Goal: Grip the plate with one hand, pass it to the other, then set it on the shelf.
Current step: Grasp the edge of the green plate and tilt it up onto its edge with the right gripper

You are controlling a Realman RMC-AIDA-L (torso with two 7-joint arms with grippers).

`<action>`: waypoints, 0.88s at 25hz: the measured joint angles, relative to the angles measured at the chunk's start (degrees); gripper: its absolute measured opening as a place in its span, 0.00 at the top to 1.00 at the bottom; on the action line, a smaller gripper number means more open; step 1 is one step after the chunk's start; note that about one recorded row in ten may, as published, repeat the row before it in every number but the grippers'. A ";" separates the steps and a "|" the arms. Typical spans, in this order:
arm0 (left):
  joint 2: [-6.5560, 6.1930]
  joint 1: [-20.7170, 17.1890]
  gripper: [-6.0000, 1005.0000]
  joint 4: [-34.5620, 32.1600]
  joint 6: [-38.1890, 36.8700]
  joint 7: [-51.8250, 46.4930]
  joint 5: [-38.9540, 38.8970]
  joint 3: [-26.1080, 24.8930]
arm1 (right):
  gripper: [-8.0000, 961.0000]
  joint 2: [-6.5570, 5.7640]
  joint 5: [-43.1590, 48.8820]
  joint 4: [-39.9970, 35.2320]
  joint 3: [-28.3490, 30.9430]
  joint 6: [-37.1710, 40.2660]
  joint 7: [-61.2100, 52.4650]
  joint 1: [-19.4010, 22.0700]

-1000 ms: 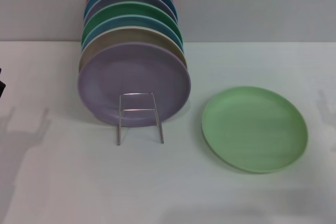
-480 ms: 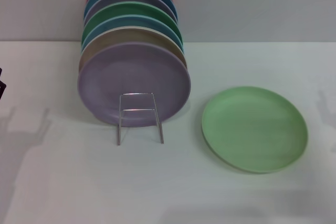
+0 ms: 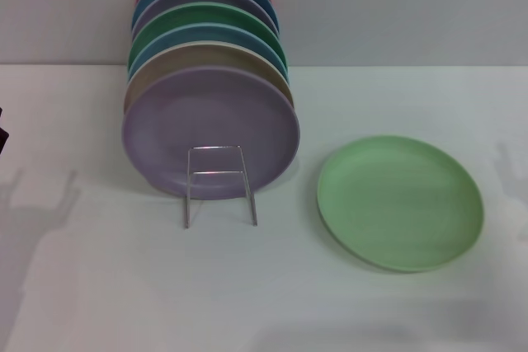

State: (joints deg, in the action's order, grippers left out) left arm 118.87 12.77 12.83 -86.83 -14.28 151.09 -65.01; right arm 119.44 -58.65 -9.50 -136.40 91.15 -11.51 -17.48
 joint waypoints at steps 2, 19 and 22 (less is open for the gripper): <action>-0.03 -0.01 0.19 0.00 0.00 0.00 0.00 -0.07 | 0.28 0.00 0.03 -0.04 0.00 -0.25 0.00 0.00; -0.12 -0.43 0.19 0.00 -0.25 0.05 0.00 0.00 | 0.28 -0.17 -0.55 -15.94 4.98 -11.73 25.15 3.07; -0.14 -0.55 0.19 -0.14 -0.27 0.03 0.00 0.10 | 0.28 -0.21 -0.35 -20.93 6.83 -15.60 29.69 4.38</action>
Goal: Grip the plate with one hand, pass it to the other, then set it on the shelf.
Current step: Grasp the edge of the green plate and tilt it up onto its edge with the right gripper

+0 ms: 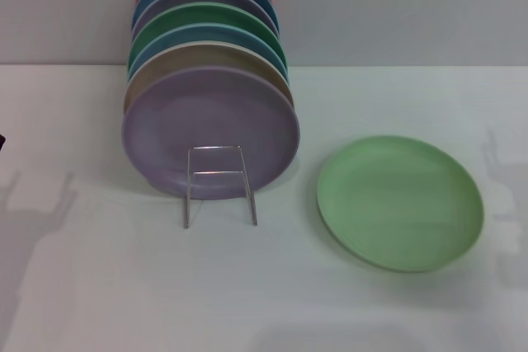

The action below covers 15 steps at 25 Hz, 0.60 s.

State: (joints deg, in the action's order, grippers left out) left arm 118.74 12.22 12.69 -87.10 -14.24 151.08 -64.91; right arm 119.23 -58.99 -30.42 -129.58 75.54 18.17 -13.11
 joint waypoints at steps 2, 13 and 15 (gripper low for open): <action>0.00 -0.07 0.19 -0.03 0.00 -0.01 0.00 0.00 | 0.28 -0.11 0.07 -3.31 1.16 -3.36 1.50 0.79; 0.00 -0.63 0.19 -0.36 -0.65 -0.10 0.00 -0.06 | 0.28 -0.15 2.52 -28.87 16.84 -39.41 11.63 7.02; 0.00 -0.63 0.19 -0.36 -0.65 -0.10 0.00 -0.06 | 0.28 0.00 3.84 -32.79 20.61 -47.43 11.66 7.83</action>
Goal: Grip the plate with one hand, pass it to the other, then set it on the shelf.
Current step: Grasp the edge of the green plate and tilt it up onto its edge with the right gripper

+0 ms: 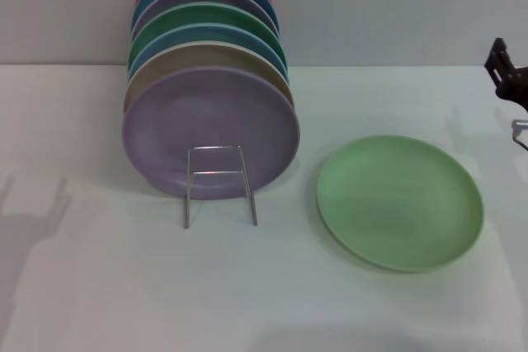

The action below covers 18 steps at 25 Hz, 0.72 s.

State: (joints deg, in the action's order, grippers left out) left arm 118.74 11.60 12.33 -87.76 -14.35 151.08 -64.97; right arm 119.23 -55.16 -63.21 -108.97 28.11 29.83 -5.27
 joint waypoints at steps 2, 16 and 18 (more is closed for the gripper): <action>0.00 -0.13 0.19 -0.20 -0.12 0.01 0.00 -0.03 | 0.28 0.03 0.32 -3.78 4.09 -9.50 -0.03 0.46; 0.00 0.37 0.19 -0.03 -0.16 0.10 0.01 -0.16 | 0.29 -0.17 0.14 -19.60 31.30 -65.67 -0.60 -0.39; 0.00 0.46 0.19 0.09 -0.16 0.11 0.00 -0.16 | 0.29 -0.28 0.14 -19.89 36.68 -73.12 -0.60 -2.19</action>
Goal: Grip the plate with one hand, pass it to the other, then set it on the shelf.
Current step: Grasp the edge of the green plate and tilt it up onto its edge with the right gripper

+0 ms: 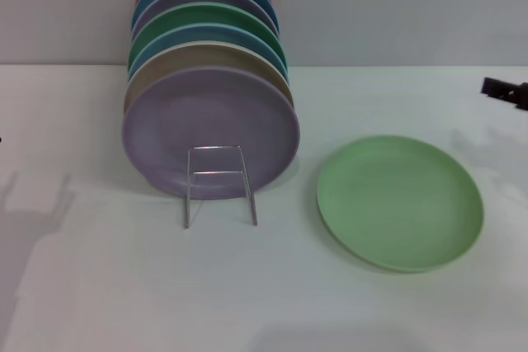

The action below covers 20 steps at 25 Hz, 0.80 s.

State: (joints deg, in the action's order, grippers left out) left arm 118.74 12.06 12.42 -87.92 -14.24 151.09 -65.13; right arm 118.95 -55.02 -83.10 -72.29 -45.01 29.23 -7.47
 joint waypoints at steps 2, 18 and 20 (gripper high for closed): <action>0.00 0.07 0.19 0.14 0.01 0.00 0.00 0.00 | 0.29 -0.08 0.13 0.35 4.87 -6.02 0.10 -2.01; 0.10 0.77 0.19 0.80 -0.67 -0.51 0.03 0.42 | 0.29 -2.51 7.71 8.07 16.85 -29.48 0.03 -13.60; 0.15 0.78 0.19 0.88 -0.71 -0.55 0.10 0.45 | 0.29 -2.82 9.04 9.64 17.79 -30.64 0.02 -14.69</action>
State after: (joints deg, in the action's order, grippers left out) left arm 118.89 12.84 13.30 -88.63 -14.78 151.18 -64.68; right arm 116.13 -45.98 -73.46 -54.50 -75.65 29.25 -22.15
